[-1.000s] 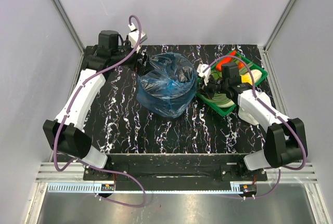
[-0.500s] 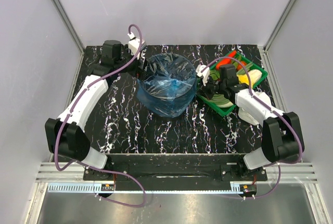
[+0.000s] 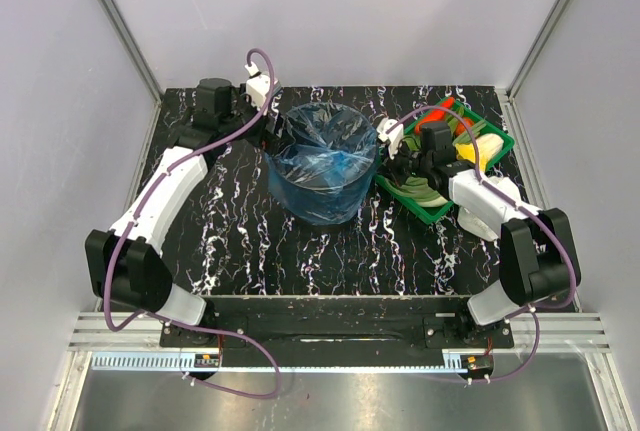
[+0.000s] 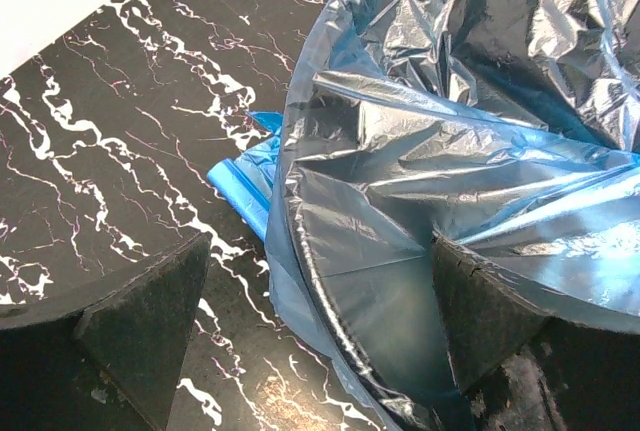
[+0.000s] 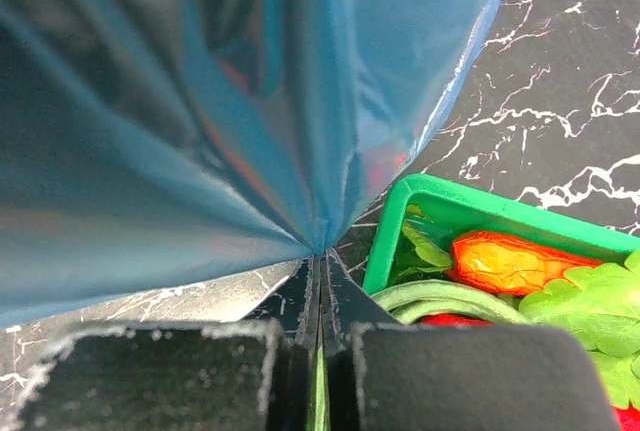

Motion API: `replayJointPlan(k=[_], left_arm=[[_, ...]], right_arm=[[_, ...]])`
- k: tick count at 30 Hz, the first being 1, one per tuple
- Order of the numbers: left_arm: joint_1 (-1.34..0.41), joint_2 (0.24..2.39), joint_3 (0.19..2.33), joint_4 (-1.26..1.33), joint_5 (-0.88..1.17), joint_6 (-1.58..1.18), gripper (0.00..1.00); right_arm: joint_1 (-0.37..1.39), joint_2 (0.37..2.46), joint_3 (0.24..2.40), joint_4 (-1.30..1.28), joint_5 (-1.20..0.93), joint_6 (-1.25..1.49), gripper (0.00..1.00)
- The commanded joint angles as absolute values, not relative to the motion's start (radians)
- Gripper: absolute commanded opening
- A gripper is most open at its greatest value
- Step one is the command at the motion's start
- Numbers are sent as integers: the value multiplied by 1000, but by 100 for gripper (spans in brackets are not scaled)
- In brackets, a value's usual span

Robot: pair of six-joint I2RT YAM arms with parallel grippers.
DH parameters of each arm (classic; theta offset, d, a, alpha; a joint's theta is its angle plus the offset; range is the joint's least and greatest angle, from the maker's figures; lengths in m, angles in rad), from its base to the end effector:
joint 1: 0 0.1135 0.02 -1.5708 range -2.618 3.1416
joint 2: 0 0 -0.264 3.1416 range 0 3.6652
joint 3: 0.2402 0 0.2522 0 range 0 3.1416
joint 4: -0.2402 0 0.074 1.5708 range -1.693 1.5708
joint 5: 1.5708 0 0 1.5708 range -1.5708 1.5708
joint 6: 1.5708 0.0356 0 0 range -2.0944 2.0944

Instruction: Put the trash bags into the trash bin

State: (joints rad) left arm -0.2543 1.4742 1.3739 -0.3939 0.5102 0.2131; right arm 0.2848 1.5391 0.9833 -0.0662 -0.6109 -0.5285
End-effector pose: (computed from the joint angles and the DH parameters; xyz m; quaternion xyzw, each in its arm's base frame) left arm 0.3216 -0.1015 0.3616 0.3183 0.7783 -0.2268 0.4915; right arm 0.3160 0.1138 0.2390 -0.4617 0.7249 0.2126 0.4649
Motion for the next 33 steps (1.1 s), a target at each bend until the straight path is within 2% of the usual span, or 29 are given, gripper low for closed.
replayJointPlan(k=[1, 18, 27, 33], left_arm=[[-250, 1450, 1358, -342, 486, 242, 95], [-249, 1482, 1368, -330, 506, 229, 94], [-250, 1483, 1387, -336, 520, 224, 93], [-238, 1479, 1475, -368, 574, 183, 97]], right_arm=[[279, 1588, 940, -141, -505, -517, 0], [279, 1602, 871, -140, -517, -520, 0], [279, 1526, 937, -221, -535, -523, 0], [279, 1464, 1021, -327, -534, -523, 0]])
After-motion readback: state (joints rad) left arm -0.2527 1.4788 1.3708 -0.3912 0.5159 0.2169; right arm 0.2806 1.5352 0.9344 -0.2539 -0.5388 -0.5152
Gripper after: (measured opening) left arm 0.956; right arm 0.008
